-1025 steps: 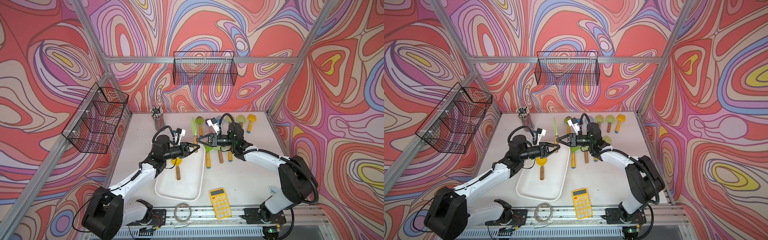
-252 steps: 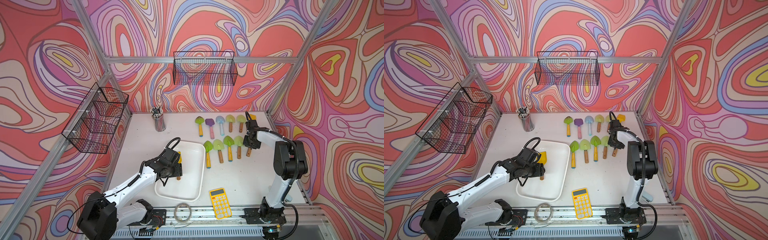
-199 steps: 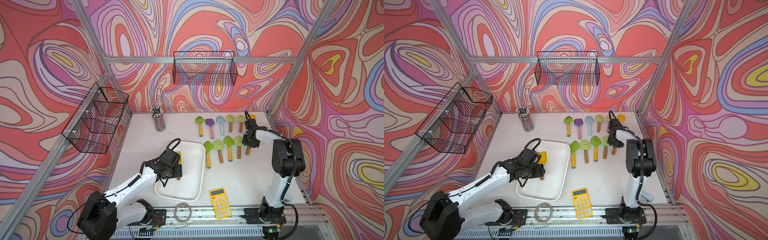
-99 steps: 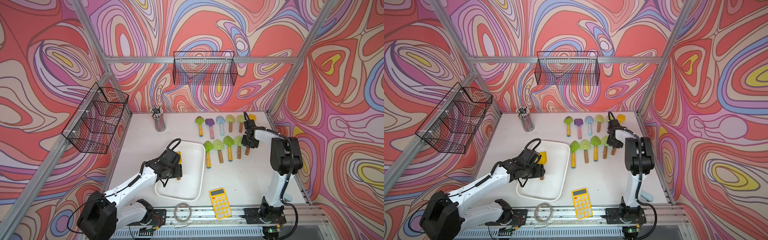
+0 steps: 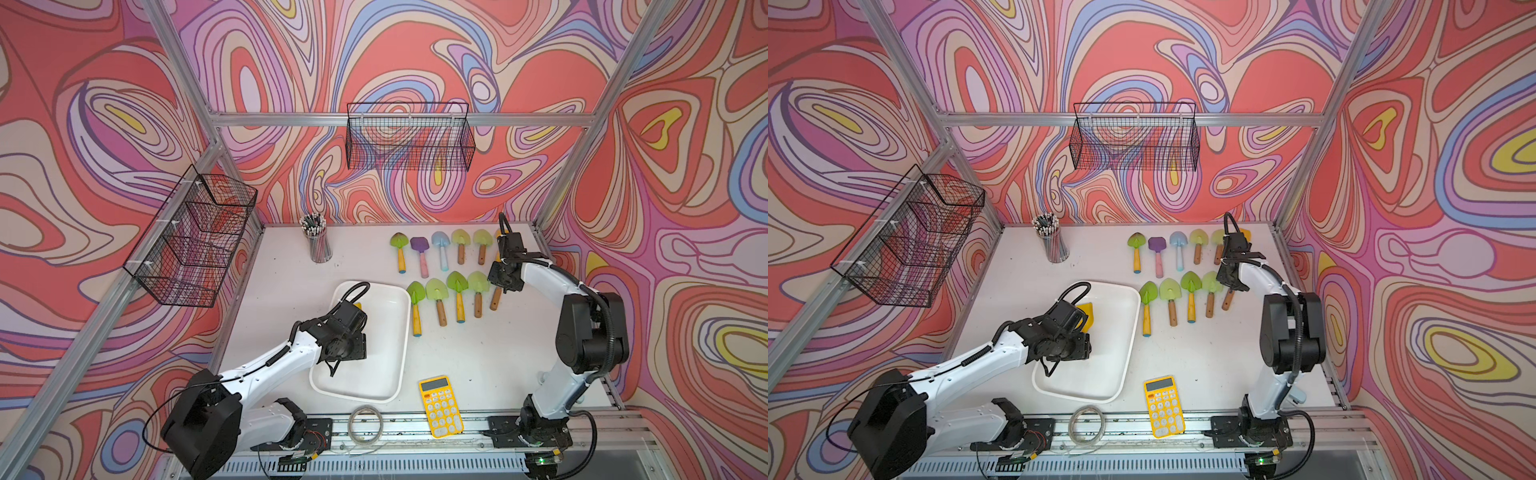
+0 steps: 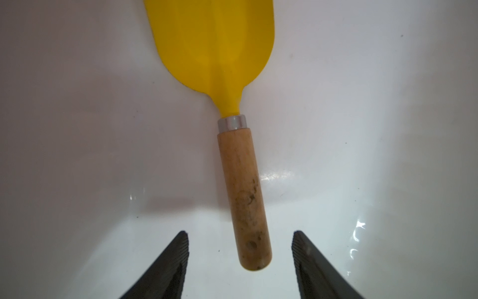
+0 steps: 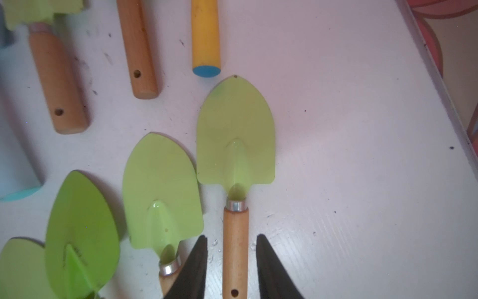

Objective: Take the shovel out of the storage box
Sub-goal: Pick up the shovel from the storage box.

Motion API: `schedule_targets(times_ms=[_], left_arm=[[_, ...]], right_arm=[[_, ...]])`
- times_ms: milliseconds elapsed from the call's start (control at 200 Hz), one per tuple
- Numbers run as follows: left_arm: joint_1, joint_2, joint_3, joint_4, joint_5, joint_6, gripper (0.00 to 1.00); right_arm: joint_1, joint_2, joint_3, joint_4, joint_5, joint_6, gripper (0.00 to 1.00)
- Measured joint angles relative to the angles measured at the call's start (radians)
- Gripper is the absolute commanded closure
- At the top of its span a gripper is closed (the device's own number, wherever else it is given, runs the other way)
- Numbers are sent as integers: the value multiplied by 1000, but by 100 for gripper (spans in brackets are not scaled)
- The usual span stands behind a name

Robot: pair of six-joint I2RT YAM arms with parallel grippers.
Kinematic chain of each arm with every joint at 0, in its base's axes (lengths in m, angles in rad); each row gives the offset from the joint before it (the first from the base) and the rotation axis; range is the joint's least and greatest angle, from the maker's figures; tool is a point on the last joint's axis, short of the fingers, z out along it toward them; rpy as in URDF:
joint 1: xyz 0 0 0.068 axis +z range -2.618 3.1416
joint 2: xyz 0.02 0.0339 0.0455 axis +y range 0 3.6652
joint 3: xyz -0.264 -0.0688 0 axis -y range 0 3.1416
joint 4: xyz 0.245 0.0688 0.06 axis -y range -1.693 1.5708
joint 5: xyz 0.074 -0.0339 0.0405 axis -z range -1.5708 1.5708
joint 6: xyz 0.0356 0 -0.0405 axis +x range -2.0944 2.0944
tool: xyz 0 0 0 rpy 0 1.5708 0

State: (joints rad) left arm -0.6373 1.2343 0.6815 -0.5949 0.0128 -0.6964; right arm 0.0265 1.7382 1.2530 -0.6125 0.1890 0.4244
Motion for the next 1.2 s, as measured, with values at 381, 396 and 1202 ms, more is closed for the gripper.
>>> schedule_targets(times_ms=[381,396,1202], left_arm=[[-28,100,41,2,-26,-18,56],[-31,105,46,2,-27,-18,56],[-57,169,71,-6,-41,-33,85]], right_arm=[[51,-194,-89,51,-69,13,67],[51,-194,-89,51,-70,13,66],[51,-194,-109,67,-114,7,67]])
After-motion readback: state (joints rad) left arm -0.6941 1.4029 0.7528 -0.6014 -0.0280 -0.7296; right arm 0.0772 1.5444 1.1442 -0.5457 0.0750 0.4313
